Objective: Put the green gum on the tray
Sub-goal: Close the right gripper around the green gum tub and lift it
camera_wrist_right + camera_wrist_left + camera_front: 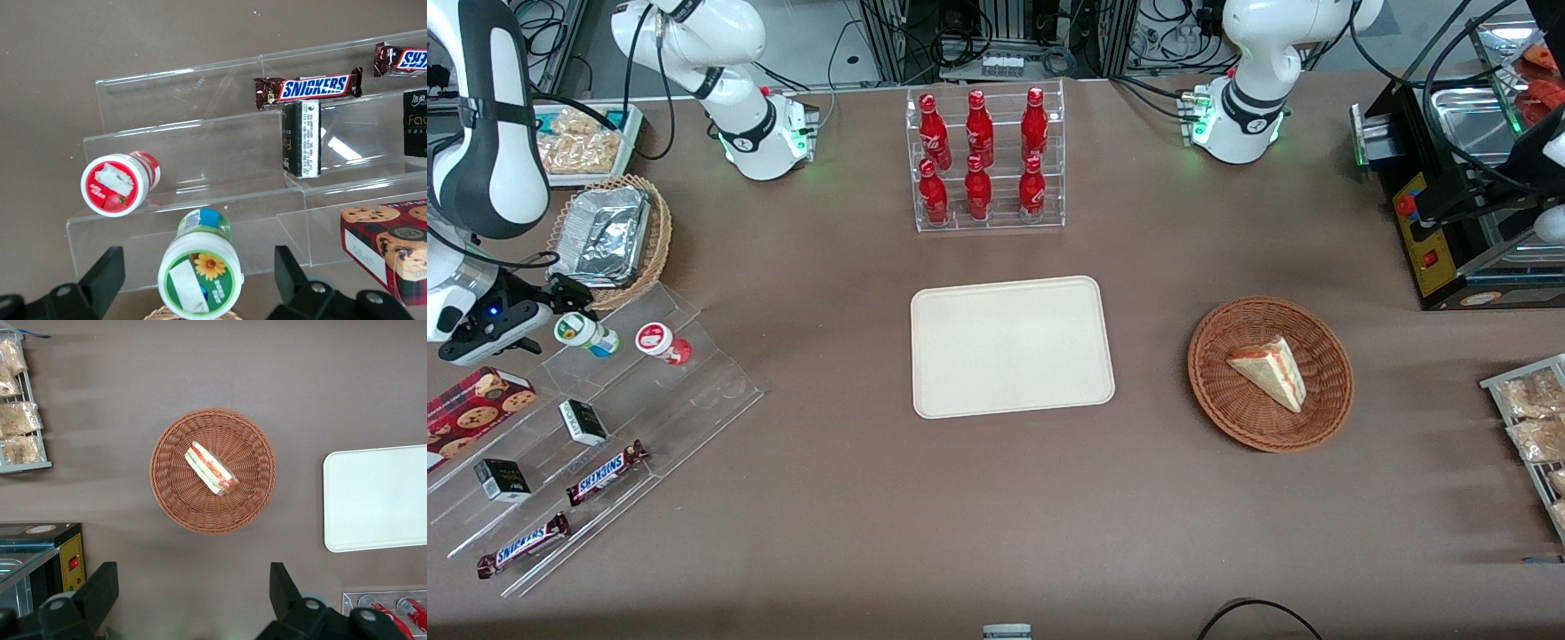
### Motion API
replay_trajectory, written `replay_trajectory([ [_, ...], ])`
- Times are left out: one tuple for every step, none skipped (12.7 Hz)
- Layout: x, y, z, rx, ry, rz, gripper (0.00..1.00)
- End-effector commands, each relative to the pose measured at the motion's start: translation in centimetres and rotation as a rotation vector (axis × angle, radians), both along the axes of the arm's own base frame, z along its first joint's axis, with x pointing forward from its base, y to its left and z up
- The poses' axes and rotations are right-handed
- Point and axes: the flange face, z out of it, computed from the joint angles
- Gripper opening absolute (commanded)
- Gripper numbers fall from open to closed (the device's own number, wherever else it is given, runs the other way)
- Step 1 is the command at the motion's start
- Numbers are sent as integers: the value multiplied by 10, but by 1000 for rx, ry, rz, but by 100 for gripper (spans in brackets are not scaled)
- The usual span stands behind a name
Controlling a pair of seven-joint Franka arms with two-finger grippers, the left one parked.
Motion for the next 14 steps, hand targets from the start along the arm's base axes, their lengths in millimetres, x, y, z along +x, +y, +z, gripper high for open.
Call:
replay_trajectory([
  [-3, -3, -9, -16, -6, 12, 100],
  [-5, -3, -13, -15, 2, 14, 100],
  [-7, -2, -17, -13, 8, 13, 100],
  [-9, -3, -19, -10, 10, 10, 100],
  [-11, -7, -21, -10, 15, 2, 100],
  [-13, -8, -22, -9, 18, 9, 100],
  [-13, -9, -22, -8, 17, 12, 100],
  [-14, -11, -23, -8, 19, 10, 100],
  [-16, -13, -25, -7, 22, 5, 100],
  [-17, -13, -26, -7, 23, 3, 100],
  [-17, -13, -26, -8, 21, 5, 99],
  [-17, -13, -27, -8, 21, 9, 99],
  [-17, -13, -27, -8, 21, 9, 99],
  [-18, -13, -28, -6, 22, 10, 92],
])
